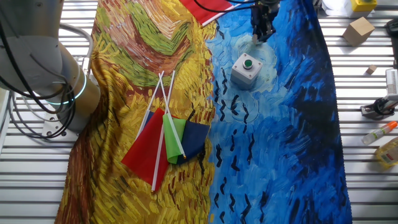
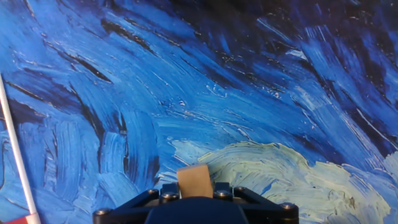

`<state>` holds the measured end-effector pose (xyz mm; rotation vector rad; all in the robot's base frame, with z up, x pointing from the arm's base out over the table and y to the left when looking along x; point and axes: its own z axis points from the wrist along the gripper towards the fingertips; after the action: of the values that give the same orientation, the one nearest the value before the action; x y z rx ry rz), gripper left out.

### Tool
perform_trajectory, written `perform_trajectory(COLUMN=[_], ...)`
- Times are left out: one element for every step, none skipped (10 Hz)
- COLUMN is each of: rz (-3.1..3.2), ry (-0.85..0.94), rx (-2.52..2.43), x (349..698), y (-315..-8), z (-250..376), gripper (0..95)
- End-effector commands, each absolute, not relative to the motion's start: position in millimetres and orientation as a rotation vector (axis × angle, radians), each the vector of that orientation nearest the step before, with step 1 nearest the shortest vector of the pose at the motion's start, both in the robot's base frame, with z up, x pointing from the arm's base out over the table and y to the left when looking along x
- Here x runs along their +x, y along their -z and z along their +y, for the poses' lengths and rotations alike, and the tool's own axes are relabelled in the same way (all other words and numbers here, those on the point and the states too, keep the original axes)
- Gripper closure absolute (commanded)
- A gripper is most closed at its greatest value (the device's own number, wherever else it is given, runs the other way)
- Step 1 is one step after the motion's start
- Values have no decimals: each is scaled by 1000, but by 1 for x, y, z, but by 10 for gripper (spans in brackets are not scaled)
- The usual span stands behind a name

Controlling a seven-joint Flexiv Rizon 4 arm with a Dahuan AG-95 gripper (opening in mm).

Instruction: Pick up the small block on the left and move it to the right

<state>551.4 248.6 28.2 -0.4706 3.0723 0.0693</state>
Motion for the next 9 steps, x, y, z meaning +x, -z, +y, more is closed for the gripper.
perform_trajectory(rz=[3070, 3065, 3063, 3058, 3057, 3055, 3054, 3052, 3049], ry=[-65, -62, -62, -64, -63, -66, -66, -66, -67], rx=[-485, -500, -504, -512, -517, -523, -527, -533, -540], x=[551, 551, 551, 551, 551, 551, 551, 551, 551], y=[-28, -27, -27, -25, -24, -24, -24, -24, -24], z=[249, 249, 249, 249, 249, 249, 249, 249, 249], gripper=[950, 760, 760, 760, 760, 570, 570, 570, 380])
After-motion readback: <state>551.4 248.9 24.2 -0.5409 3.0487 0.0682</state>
